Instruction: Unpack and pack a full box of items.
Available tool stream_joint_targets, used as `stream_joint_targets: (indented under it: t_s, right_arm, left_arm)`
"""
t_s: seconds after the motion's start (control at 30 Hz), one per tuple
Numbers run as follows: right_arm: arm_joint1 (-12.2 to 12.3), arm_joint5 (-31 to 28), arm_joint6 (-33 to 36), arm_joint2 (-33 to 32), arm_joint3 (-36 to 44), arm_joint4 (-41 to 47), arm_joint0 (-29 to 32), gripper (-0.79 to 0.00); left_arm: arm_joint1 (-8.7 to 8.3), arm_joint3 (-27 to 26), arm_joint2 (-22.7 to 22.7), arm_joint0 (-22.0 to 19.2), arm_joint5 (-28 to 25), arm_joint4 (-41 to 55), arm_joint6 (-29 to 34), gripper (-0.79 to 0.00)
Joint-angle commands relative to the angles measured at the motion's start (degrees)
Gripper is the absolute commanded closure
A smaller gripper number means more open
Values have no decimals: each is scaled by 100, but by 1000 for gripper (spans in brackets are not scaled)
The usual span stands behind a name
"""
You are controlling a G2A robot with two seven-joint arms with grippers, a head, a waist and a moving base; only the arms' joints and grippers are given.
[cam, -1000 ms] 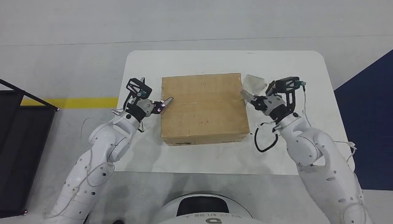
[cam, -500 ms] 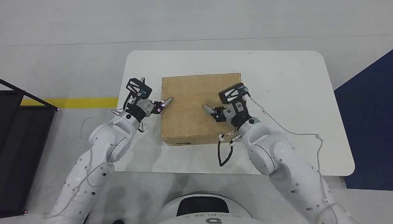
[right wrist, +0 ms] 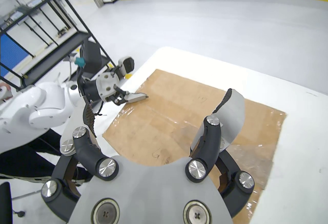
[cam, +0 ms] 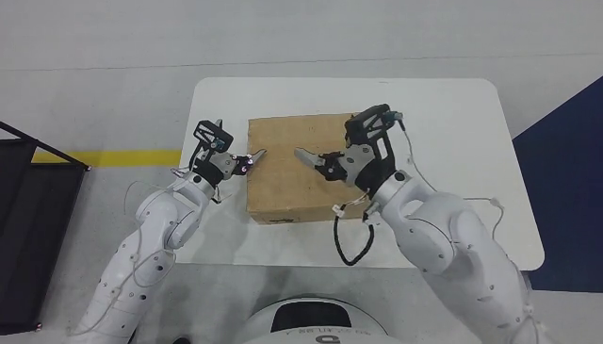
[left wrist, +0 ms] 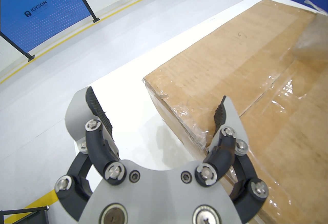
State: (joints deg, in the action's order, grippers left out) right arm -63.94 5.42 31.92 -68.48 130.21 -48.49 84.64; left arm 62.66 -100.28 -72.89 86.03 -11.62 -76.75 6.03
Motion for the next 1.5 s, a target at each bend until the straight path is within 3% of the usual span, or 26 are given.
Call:
stream_joint_targets:
  t_s: [0.0,0.43,0.6,0.73,0.93,1.23,1.47]
  right_arm:
    - [44,-179,-25,-585,92,264,265,-785]
    - [53,-133,101,-566,-218,46,341,-785]
    - [94,-732,842,-405,-474,17,357,-785]
    - [103,-964,911,-306,-495,7,422,-785]
    - [92,-705,962,-142,-610,-576,328,-785]
    - [75,-640,269,-995,-1515,589,81,-785]
    - [42,-689,627,-813,-2291,903,-391,-785]
  left_arm:
    - [0,0,0,0,0,0,0,-785]
    - [0,0,0,0,0,0,0,-785]
    - [0,0,0,0,0,0,0,-785]
    - [0,0,0,0,0,0,0,-785]
    - [0,0,0,0,0,0,0,-785]
    - [0,0,0,0,0,0,0,-785]
    - [0,0,0,0,0,0,0,-785]
